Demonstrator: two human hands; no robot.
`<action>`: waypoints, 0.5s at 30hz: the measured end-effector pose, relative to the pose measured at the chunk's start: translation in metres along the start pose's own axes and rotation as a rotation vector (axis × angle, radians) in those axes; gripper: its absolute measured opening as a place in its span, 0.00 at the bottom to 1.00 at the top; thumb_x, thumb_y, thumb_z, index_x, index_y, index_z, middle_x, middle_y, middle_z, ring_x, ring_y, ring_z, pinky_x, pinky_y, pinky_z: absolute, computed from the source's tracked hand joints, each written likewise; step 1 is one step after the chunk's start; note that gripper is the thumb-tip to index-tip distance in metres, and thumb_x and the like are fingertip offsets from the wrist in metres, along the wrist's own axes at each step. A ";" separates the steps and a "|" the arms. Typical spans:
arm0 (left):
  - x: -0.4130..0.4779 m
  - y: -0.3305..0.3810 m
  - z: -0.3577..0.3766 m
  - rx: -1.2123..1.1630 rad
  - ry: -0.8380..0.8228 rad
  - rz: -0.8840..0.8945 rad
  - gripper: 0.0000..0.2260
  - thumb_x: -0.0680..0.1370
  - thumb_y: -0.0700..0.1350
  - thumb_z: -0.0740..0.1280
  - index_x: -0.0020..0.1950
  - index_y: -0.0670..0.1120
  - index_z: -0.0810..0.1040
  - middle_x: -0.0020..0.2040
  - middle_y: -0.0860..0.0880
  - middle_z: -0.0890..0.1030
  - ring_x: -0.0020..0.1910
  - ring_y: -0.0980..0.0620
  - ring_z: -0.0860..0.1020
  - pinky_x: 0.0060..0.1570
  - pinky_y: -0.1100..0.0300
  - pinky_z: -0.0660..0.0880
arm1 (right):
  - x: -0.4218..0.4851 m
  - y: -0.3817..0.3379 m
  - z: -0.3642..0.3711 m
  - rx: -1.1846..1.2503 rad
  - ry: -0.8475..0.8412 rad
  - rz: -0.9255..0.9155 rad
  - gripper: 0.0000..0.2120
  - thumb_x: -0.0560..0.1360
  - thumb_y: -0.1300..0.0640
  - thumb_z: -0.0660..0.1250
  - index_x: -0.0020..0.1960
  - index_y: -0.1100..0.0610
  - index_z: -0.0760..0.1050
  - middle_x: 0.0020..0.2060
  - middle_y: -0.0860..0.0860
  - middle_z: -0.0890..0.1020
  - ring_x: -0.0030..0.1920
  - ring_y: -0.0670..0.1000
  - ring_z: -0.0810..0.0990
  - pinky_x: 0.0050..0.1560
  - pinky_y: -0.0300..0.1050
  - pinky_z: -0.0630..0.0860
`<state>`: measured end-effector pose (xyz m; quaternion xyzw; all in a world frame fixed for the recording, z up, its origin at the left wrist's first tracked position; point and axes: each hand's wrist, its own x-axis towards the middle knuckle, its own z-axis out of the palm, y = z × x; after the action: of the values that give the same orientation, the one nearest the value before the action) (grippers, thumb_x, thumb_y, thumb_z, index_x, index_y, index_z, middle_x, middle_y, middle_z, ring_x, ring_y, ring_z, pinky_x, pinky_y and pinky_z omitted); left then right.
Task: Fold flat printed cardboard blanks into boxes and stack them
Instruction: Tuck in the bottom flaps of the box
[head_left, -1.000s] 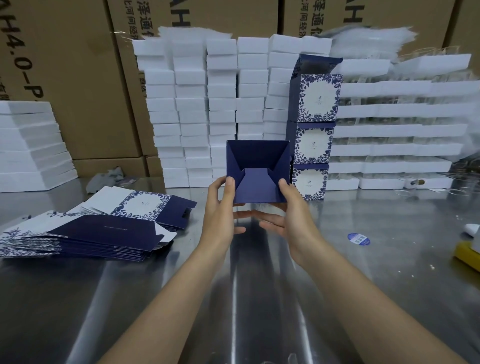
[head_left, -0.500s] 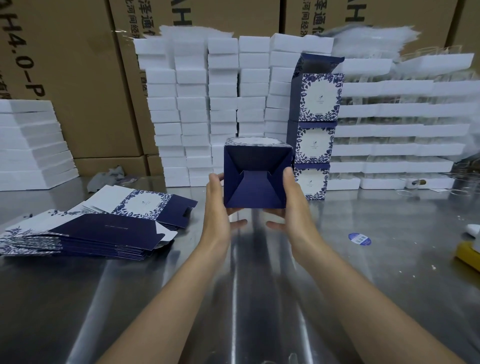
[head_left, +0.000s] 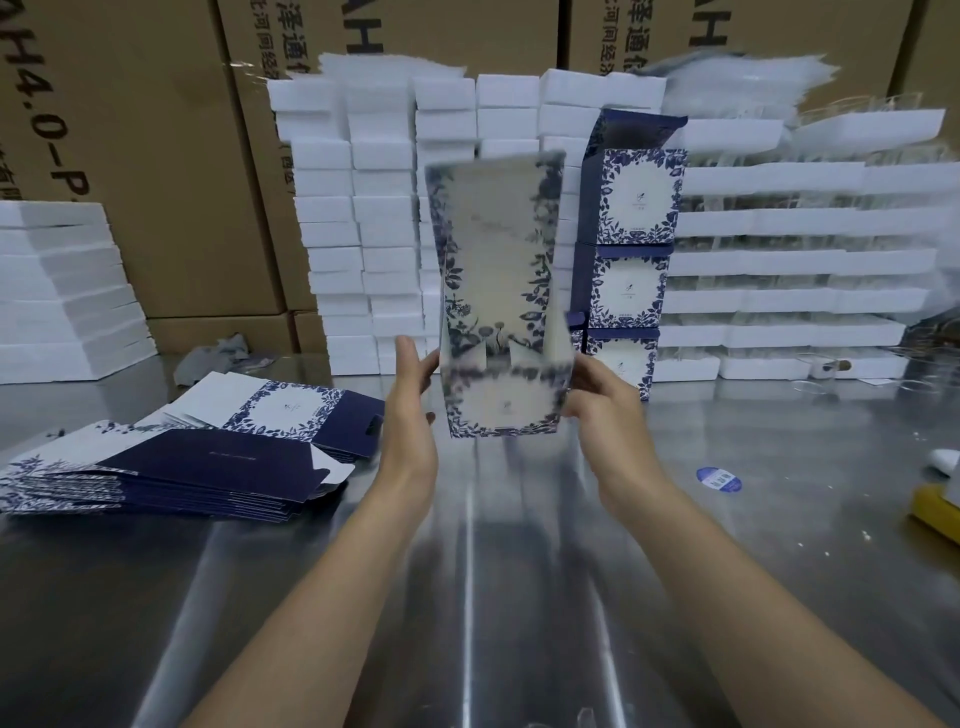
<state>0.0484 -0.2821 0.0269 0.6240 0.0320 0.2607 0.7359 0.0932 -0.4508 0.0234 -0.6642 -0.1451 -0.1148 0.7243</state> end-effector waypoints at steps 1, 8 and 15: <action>0.000 0.000 0.000 -0.012 -0.015 -0.010 0.39 0.75 0.79 0.51 0.72 0.56 0.80 0.71 0.55 0.81 0.72 0.56 0.75 0.74 0.51 0.69 | -0.001 0.001 0.001 -0.010 0.020 0.001 0.25 0.75 0.71 0.59 0.62 0.52 0.84 0.55 0.47 0.87 0.57 0.47 0.82 0.55 0.37 0.76; 0.002 -0.004 0.002 0.060 -0.115 0.067 0.35 0.68 0.72 0.62 0.72 0.60 0.77 0.62 0.62 0.84 0.60 0.65 0.81 0.54 0.58 0.80 | -0.008 -0.010 0.005 0.125 -0.098 0.032 0.17 0.72 0.29 0.61 0.50 0.34 0.84 0.46 0.38 0.87 0.44 0.38 0.84 0.43 0.39 0.80; 0.007 -0.004 0.002 0.248 -0.037 0.053 0.15 0.75 0.70 0.59 0.54 0.69 0.81 0.55 0.65 0.83 0.63 0.60 0.79 0.57 0.62 0.74 | -0.006 -0.010 0.000 0.046 -0.182 0.065 0.36 0.66 0.29 0.70 0.73 0.32 0.70 0.68 0.43 0.80 0.71 0.45 0.76 0.72 0.52 0.71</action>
<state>0.0562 -0.2814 0.0251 0.7157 0.0341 0.2624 0.6464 0.0841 -0.4523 0.0306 -0.6593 -0.1914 -0.0270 0.7266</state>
